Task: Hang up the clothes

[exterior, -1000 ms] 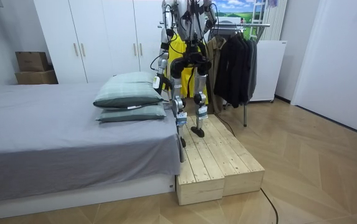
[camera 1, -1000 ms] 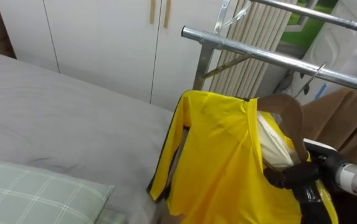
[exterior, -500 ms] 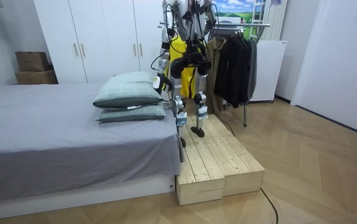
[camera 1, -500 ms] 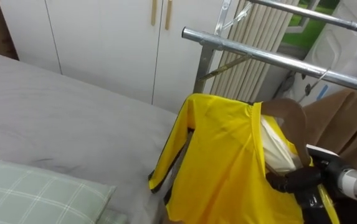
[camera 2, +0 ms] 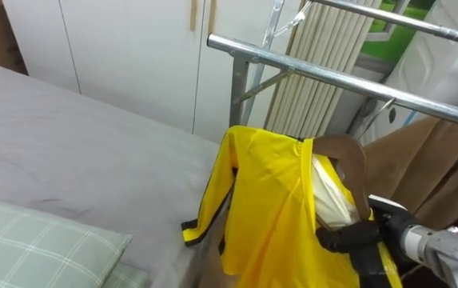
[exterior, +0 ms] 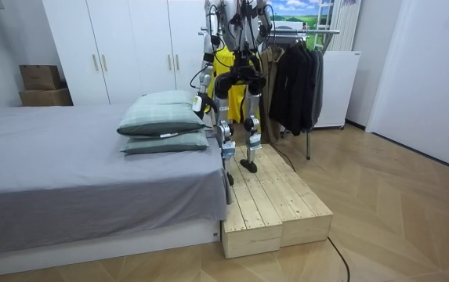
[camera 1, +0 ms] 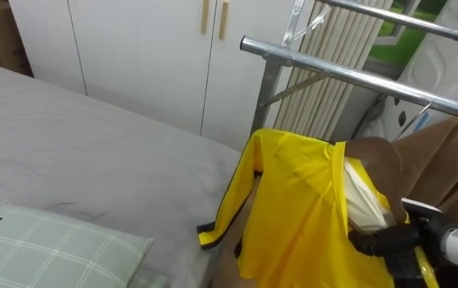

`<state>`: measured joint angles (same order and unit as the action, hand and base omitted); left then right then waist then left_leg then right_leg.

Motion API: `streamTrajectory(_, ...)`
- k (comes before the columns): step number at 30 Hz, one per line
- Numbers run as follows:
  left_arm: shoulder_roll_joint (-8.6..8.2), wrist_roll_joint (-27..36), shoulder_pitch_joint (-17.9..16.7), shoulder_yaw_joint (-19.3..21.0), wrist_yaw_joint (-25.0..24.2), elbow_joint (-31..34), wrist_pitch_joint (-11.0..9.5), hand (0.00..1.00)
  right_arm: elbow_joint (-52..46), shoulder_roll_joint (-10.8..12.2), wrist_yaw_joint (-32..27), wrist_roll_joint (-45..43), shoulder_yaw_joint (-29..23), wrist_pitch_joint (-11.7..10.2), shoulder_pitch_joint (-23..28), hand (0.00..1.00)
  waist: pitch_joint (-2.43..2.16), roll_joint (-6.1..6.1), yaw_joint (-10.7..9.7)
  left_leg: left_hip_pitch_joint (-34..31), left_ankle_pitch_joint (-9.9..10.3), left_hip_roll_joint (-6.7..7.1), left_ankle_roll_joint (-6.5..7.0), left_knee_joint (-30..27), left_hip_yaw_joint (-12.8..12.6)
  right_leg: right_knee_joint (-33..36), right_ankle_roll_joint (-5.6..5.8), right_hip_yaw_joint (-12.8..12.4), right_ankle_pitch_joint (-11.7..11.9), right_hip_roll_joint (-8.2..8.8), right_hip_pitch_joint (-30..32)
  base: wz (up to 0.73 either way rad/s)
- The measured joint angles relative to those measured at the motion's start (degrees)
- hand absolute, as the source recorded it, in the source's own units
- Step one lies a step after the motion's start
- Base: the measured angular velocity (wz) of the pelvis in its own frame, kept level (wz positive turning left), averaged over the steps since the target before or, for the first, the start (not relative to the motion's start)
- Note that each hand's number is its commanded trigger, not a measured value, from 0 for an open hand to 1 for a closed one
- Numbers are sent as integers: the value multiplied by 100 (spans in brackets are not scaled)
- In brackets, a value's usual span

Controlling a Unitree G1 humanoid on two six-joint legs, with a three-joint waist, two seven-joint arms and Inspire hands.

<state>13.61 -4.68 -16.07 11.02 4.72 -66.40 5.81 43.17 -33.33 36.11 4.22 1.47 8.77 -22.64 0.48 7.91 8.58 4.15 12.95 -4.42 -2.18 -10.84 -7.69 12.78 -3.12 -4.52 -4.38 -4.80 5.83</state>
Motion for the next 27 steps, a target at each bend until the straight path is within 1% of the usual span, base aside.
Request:
streamTrajectory(4,2,2,0,13,-1,-2,-9,0,-1,-4,-100,-4,-43,0,-4,100,1,5,4,11,0,4,0,-4,26,11,0,8,-14,2,-18,0)
streamTrajectory(6,-1,4,-28,24,-2,-8,-65,0,-1,-5,-115,-23,-46,0,-69,100,4,12,3,0,0,10,0,-7,26,72,-5,8,-44,6,-17,0)
streamTrajectory(7,-5,2,-60,71,-15,-8,-115,0,-9,-12,-138,-40,-46,0,-170,100,1,23,-11,-22,0,15,0,-15,20,115,-7,8,-71,10,33,0)
streamTrajectory(8,-9,3,-90,129,-34,17,-138,0,-73,-35,-163,-48,-46,1,-319,100,-8,38,-38,-73,1,15,-1,-35,19,145,-14,11,-79,11,93,0)
streamTrajectory(9,-9,3,-102,140,-38,29,-146,0,-104,-49,-182,-46,-46,1,-412,100,-9,43,-54,-98,0,13,-1,-42,19,173,-16,13,-81,10,118,0)
streamTrajectory(11,-8,4,-100,203,-42,76,-152,0,-208,-237,-184,-152,-27,-2,-608,100,-11,48,-48,-112,-1,2,-6,-47,33,174,-32,52,-91,6,117,8)
streamTrajectory(13,-14,9,-125,206,-40,116,-171,0,-251,-329,-184,-259,-27,-2,-614,100,-14,53,-8,-89,-1,-6,-8,-46,46,166,-40,67,-100,4,113,6)
streamTrajectory(24,-25,5,-113,205,-29,116,-166,0,-779,-332,-313,-766,-26,-2,-613,100,-16,46,-5,-110,3,-13,-13,-39,44,113,-42,80,-100,-1,123,0)
streamTrajectory(27,-25,9,-121,201,-29,118,-176,0,-875,-332,-357,-788,-27,-74,-614,100,-21,39,28,-85,3,-18,-13,-29,35,133,-42,81,-100,-4,116,0)
